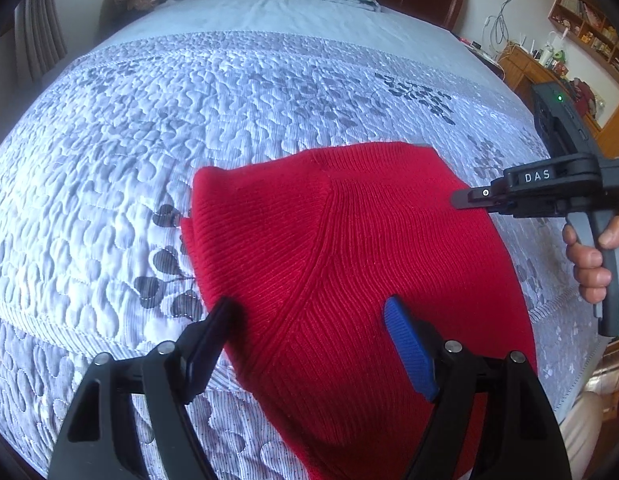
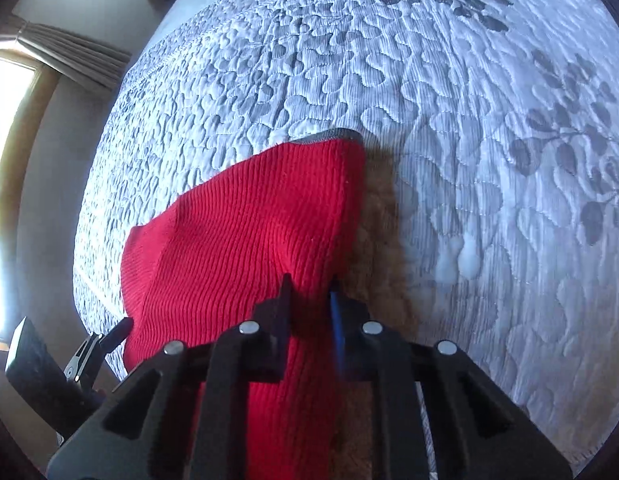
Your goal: Fold small clothes
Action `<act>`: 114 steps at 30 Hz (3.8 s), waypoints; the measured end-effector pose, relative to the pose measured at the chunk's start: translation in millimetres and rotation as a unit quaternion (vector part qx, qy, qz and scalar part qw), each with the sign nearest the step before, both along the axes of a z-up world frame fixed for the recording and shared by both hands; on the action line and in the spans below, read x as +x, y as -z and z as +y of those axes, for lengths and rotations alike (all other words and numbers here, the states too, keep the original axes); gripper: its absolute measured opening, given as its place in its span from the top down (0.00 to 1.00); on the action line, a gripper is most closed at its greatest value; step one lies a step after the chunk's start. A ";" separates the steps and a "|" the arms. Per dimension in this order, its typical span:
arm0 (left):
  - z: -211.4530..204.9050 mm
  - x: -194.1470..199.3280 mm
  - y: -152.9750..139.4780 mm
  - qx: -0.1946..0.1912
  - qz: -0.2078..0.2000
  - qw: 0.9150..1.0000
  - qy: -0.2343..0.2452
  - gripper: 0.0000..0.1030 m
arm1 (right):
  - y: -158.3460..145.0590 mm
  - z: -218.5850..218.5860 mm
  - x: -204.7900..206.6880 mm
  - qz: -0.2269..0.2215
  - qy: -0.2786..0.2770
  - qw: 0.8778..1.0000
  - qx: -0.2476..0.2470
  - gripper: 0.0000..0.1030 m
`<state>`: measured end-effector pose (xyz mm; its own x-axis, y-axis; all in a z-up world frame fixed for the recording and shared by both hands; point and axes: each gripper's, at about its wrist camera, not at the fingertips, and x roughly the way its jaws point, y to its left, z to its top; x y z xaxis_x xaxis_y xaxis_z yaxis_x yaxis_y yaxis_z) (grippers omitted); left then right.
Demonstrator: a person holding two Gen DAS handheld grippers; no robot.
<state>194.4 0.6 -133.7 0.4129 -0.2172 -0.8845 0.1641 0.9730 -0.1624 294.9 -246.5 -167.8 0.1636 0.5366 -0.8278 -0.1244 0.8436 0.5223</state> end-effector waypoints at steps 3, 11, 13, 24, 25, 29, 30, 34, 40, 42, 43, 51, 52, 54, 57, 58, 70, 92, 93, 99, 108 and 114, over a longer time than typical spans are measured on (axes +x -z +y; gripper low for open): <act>11.5 -0.4 -6.6 -0.004 0.000 1.000 -0.017 0.24 | -5.4 -2.2 -1.8 -0.014 0.000 1.000 0.005 0.65; 55.5 8.1 3.4 -0.066 0.054 0.994 -0.069 0.24 | -16.8 -23.6 -32.0 -0.032 -0.003 0.999 0.004 0.43; 58.2 11.2 12.5 -0.088 0.076 0.991 -0.074 0.24 | -14.3 -23.0 -38.9 -0.029 -0.011 1.000 0.003 0.43; 49.5 29.9 34.7 -0.161 0.119 0.978 -0.064 0.24 | -4.1 -13.8 -66.6 -0.021 -0.039 0.999 0.029 0.42; 47.8 31.2 35.3 -0.161 0.120 0.978 -0.062 0.24 | -3.4 -12.4 -67.2 -0.022 -0.042 0.998 0.029 0.42; 41.6 36.8 38.2 -0.168 0.126 0.976 -0.056 0.24 | -0.9 -9.6 -66.4 -0.019 -0.044 0.998 0.034 0.41; 40.6 38.4 38.4 -0.170 0.126 0.976 -0.055 0.24 | -0.7 -9.1 -66.7 -0.019 -0.045 0.998 0.033 0.41; 34.2 45.7 40.5 -0.189 0.133 0.972 -0.047 0.24 | 1.2 -7.1 -67.2 -0.018 -0.049 0.998 0.034 0.41; 22.7 53.3 45.5 -0.166 0.130 0.977 -0.033 0.24 | 6.4 0.3 -64.4 -0.012 -0.057 0.998 0.033 0.39; 20.4 53.8 45.6 -0.157 0.129 0.979 -0.030 0.24 | 10.3 2.9 -62.9 -0.008 -0.057 0.998 0.033 0.38; 19.0 54.0 45.0 -0.153 0.128 0.979 -0.029 0.24 | 11.5 3.7 -62.7 -0.007 -0.057 0.998 0.035 0.38; 21.7 53.5 44.5 -0.173 0.129 0.976 -0.032 0.51 | 18.0 5.3 -61.9 -0.001 -0.054 0.998 0.040 0.36; 21.5 54.3 46.5 -0.175 0.130 0.975 -0.033 0.51 | 19.2 5.7 -61.5 0.000 -0.054 0.998 0.041 0.36; 20.5 56.8 48.5 -0.177 0.129 0.975 -0.031 0.51 | 20.5 6.4 -61.0 0.000 -0.052 0.998 0.043 0.36; 21.2 57.7 51.2 -0.184 0.127 0.974 -0.033 0.54 | 23.7 7.6 -60.8 0.004 -0.050 0.996 0.069 0.53; 22.2 56.1 50.6 -0.187 0.126 0.974 -0.036 0.57 | 24.7 7.3 -60.7 0.007 -0.044 0.996 0.072 0.53; 19.2 44.5 34.5 -0.175 0.104 0.978 -0.048 0.66 | 12.7 2.1 -72.3 -0.008 -0.020 0.997 0.067 0.64; -51.4 14.7 -25.2 -0.174 0.073 0.982 0.003 0.67 | -42.0 -72.3 -121.8 -0.056 0.000 0.995 0.080 0.67; -59.4 14.5 -29.7 -0.173 0.071 0.982 0.010 0.67 | -46.5 -81.5 -124.2 -0.060 0.003 0.995 0.081 0.67; -125.8 21.6 -61.2 -0.178 0.058 0.981 0.047 0.67 | -84.1 -140.1 -127.2 -0.092 0.023 0.994 0.060 0.67; -222.1 37.4 -92.2 -0.184 0.038 0.978 0.086 0.67 | -119.2 -226.7 -123.4 -0.119 0.054 0.991 0.025 0.67; -266.8 49.3 -80.3 -0.181 0.044 0.979 0.087 0.66 | -103.9 -279.7 -102.2 -0.110 0.065 0.991 0.032 0.67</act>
